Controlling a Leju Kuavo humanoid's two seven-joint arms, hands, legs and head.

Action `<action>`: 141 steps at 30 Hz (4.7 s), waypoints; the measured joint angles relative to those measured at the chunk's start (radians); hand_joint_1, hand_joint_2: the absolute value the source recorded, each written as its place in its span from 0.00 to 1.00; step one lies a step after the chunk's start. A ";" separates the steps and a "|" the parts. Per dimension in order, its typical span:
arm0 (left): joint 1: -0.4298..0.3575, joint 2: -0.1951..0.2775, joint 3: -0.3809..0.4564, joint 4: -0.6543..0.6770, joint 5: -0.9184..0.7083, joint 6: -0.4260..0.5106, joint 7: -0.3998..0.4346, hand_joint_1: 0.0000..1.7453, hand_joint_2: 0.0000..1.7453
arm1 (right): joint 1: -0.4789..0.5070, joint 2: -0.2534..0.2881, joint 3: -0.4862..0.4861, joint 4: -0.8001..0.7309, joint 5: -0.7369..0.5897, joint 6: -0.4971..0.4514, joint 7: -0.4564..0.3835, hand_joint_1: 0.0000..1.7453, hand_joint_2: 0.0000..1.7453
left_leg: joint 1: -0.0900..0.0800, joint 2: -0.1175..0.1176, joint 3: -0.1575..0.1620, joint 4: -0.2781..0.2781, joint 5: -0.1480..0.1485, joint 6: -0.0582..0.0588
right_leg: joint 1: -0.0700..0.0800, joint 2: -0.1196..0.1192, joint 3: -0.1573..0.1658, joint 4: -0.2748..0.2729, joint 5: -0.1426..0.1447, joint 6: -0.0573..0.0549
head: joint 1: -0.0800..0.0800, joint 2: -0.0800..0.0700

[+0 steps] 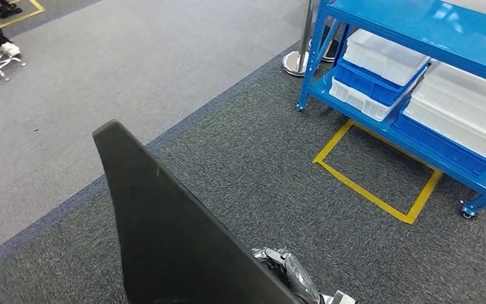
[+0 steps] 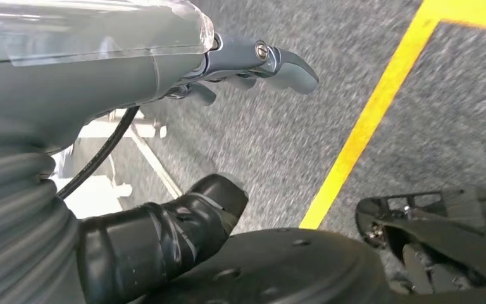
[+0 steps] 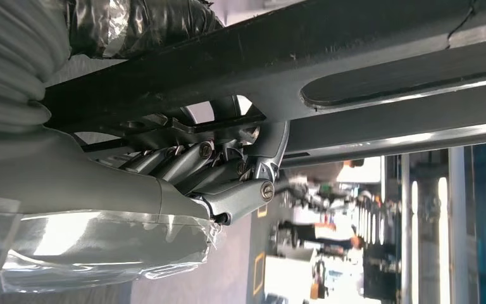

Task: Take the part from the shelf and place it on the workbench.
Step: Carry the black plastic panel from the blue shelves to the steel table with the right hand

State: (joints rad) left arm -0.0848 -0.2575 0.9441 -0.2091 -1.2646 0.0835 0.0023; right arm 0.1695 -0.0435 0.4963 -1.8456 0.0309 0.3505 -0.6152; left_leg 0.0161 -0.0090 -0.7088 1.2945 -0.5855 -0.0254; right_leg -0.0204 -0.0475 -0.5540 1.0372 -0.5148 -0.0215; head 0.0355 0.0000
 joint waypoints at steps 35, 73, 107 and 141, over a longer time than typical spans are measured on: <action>0.011 0.058 0.003 0.000 0.006 -0.070 -0.021 0.00 1.00 | -0.115 0.011 0.129 0.032 -0.015 -0.101 0.059 1.00 1.00 | -0.017 0.062 0.115 -0.248 0.119 0.025 | 0.012 -0.046 0.002 0.006 -0.006 -0.001 | -0.001 0.000; 0.022 0.064 0.027 0.000 0.008 -0.074 -0.004 0.00 1.00 | -0.144 0.010 0.161 0.082 -0.038 -0.051 0.022 1.00 1.00 | -0.012 0.025 0.127 -0.302 0.153 0.056 | 0.014 -0.003 0.002 0.061 -0.063 0.020 | -0.005 0.000; 0.007 0.060 -0.053 0.000 -0.081 -0.074 -0.005 0.00 1.00 | 0.011 -0.008 0.137 -0.042 0.024 -0.186 0.020 1.00 1.00 | -0.015 -0.023 0.138 -0.297 0.141 0.063 | 0.007 0.045 -0.109 0.252 -0.124 0.030 | -0.007 0.000; 0.011 0.017 -0.022 0.000 -0.017 -0.037 0.005 0.00 1.00 | 0.004 -0.064 0.107 -0.035 -0.043 -0.060 -0.004 1.00 1.00 | -0.016 -0.066 0.140 -0.285 0.140 0.066 | 0.004 0.054 -0.085 0.173 -0.033 0.035 | -0.007 0.000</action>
State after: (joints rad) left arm -0.0742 -0.2406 0.9223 -0.2090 -1.2814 0.0462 0.0072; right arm 0.1735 -0.1072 0.6036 -1.8801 -0.0121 0.2901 -0.6195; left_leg 0.0004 -0.0752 -0.5684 1.0092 -0.4454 0.0404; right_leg -0.0167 0.0070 -0.6387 1.2102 -0.5479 0.0137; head 0.0288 0.0000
